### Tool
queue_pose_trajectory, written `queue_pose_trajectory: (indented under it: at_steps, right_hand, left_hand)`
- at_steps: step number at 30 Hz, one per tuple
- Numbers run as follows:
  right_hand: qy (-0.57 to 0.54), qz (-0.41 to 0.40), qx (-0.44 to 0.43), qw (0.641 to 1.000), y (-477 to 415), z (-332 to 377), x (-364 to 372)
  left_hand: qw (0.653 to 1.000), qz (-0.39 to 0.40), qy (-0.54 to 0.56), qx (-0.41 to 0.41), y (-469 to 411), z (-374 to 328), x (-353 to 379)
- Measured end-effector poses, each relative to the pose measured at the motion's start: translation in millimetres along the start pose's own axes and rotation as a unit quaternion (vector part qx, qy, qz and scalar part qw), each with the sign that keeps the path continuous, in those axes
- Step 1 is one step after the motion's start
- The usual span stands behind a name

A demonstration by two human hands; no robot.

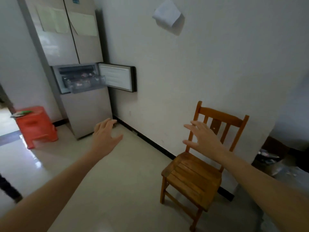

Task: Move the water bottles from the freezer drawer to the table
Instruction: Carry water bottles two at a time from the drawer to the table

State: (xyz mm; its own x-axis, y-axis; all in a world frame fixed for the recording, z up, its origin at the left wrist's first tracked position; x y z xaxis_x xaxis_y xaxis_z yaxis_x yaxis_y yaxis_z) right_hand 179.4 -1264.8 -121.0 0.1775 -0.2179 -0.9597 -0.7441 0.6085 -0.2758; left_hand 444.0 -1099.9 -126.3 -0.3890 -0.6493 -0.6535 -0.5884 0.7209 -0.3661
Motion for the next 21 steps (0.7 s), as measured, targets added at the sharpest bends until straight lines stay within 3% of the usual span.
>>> queue_pose_trajectory:
  at_steps: [11,21]
  right_hand:
    - [-0.049,-0.009,-0.139,0.989,-131,52,67]
    - [-0.014,-0.016,-0.230,0.973,-334,115,113]
  left_hand:
    - [0.994,-0.081,-0.024,-0.075,-53,72,-22]
    - [0.983,-0.147,-0.014,-0.113,-199,173,-39]
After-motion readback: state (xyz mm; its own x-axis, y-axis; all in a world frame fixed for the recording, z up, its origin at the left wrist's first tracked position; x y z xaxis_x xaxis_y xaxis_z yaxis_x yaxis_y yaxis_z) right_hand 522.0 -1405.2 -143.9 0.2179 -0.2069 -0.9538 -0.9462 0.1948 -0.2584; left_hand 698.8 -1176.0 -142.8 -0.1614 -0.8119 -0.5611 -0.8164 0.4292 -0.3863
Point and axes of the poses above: each hand's wrist, its own y-axis away from the middle knuckle, its own x-axis out of the palm, z = x × y, the point moved 5 cm from there along -y, towards the middle knuckle, and after that the axes turned 13 degrees about y, right-handed, at the moved point
